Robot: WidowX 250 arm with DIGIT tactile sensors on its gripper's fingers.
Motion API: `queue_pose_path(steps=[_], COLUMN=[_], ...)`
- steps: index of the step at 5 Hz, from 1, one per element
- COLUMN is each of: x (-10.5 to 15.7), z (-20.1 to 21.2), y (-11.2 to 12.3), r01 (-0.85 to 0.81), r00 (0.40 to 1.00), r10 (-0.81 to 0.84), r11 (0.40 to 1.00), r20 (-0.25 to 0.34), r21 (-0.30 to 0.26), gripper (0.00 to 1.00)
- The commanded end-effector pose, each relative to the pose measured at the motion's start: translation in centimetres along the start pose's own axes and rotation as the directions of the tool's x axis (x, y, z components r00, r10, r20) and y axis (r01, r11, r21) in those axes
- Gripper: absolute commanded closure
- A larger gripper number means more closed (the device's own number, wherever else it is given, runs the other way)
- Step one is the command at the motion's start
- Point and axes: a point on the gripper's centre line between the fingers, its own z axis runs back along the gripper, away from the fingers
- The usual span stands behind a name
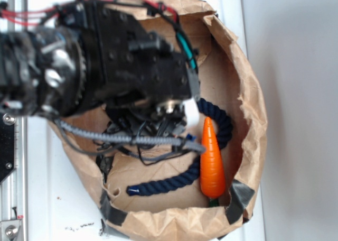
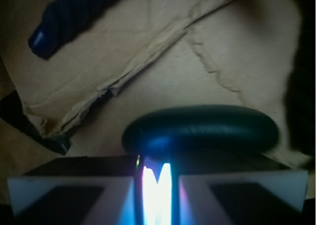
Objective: Grab the white paper.
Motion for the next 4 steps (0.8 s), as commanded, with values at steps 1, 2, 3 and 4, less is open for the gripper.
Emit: queue_pose_path(steps=[1,2,3,4], x=[0.1,-0.4,-0.2,0.1], z=[4.6,5.7,7.0,7.2], y=[1.9,2.4,1.8,1.2], r01=[-0.110,-0.114,-0.196,-0.211], r00=[0.992,0.990,0.976,0.974], r10=[0.106,0.113,0.200,0.212], r11=[0.993,0.993,0.979,0.977], r20=[0.071,0.088,0.089,0.080], r21=[0.049,0.002,-0.054,-0.027], gripper=[1.00,1.00,1.00,1.00])
